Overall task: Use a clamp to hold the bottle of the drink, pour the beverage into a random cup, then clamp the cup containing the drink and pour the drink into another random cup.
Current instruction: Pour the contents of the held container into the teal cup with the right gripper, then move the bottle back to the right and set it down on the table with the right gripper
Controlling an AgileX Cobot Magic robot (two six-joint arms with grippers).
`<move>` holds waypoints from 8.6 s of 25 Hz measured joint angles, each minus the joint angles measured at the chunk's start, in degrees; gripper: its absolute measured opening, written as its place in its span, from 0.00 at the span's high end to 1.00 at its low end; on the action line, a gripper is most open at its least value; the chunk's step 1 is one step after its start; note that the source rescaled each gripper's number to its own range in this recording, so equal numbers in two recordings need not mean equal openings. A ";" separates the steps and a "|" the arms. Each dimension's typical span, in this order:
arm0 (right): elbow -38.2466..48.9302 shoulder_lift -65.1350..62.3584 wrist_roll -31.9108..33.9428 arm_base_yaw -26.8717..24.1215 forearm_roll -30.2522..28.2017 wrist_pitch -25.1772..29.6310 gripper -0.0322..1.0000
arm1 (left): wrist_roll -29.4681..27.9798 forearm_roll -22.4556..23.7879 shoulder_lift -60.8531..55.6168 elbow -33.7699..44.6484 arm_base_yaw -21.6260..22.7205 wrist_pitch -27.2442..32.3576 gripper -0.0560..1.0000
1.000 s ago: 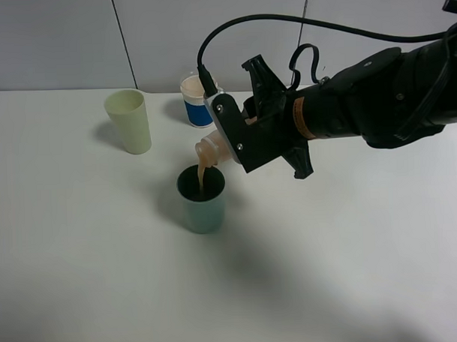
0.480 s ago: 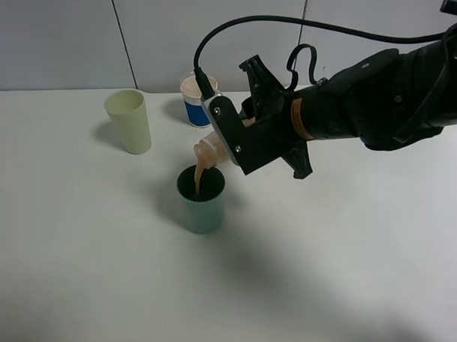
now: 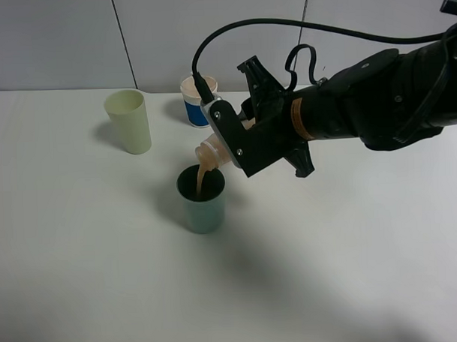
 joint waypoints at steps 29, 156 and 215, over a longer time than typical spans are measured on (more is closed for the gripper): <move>0.00 0.00 -3.20 0.00 0.00 0.00 0.93 | 0.00 0.00 0.00 0.00 0.00 0.00 0.00; -1.11 -1.13 -15.22 5.13 0.00 5.80 0.93 | 0.00 0.00 0.00 0.00 0.00 0.00 0.00; -1.11 -1.13 74.51 -8.87 0.10 4.83 0.93 | 0.00 0.00 0.00 0.00 0.00 0.00 0.00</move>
